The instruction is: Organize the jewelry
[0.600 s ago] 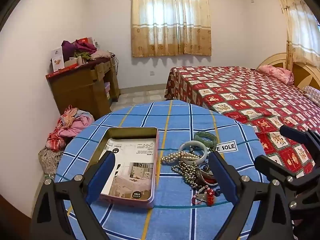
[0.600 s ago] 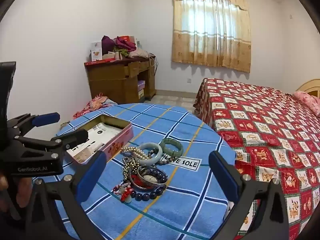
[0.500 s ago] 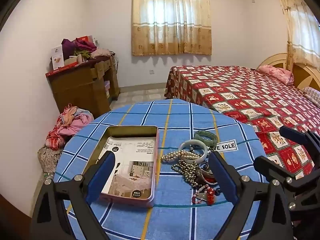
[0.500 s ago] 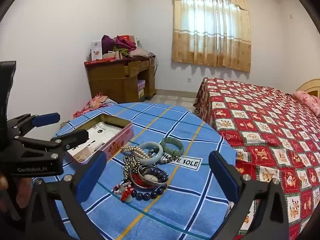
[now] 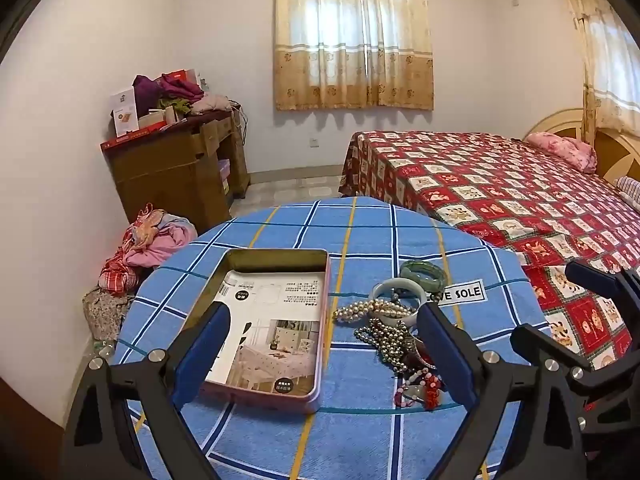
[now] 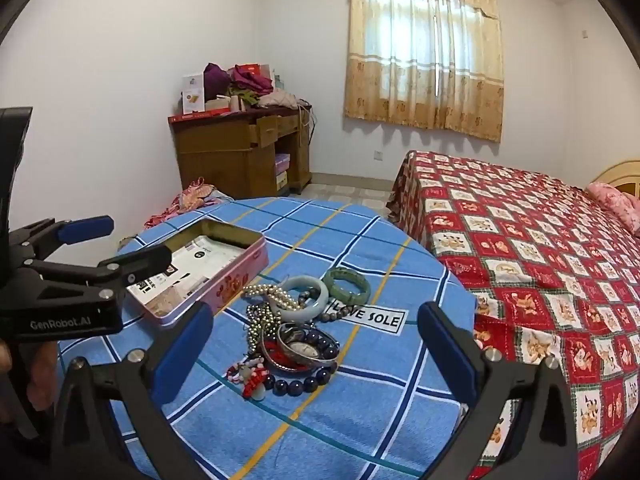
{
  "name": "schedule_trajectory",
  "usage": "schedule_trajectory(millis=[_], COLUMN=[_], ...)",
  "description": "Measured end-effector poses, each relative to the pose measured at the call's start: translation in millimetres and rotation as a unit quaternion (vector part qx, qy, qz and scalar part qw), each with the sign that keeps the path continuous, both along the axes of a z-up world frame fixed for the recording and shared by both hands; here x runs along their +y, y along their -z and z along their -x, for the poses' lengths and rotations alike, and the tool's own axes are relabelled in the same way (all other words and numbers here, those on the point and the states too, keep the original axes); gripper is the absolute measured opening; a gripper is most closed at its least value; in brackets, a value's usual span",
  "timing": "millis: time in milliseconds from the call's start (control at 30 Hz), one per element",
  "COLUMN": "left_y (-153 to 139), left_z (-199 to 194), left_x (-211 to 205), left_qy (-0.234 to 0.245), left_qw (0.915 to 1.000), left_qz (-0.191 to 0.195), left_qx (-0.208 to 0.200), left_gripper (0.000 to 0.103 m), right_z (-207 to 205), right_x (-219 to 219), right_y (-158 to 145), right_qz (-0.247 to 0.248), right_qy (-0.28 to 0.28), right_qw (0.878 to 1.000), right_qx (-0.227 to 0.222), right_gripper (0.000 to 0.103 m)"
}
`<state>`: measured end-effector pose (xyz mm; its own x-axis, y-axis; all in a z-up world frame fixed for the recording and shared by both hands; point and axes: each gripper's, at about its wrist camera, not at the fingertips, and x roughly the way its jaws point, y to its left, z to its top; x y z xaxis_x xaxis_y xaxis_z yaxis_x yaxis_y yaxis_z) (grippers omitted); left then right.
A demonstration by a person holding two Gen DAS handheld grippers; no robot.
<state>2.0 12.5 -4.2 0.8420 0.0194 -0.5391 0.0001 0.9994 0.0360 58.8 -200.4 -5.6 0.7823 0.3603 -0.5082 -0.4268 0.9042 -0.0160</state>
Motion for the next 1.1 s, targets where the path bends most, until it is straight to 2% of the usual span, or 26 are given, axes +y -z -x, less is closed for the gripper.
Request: schedule_trajectory(millis=[1100], left_y=[8.6], left_z=[1.6], left_x=[-3.2], left_qy=[-0.002], left_qw=[1.0000], left_qz=[-0.003], left_qx=[0.006], left_gripper=[0.094], right_z=[2.1], right_x=[7.8], right_y=[5.9], right_qz=[0.009], right_qy=[-0.003], right_qw=[1.000], right_qx=[0.007], right_gripper=[0.103])
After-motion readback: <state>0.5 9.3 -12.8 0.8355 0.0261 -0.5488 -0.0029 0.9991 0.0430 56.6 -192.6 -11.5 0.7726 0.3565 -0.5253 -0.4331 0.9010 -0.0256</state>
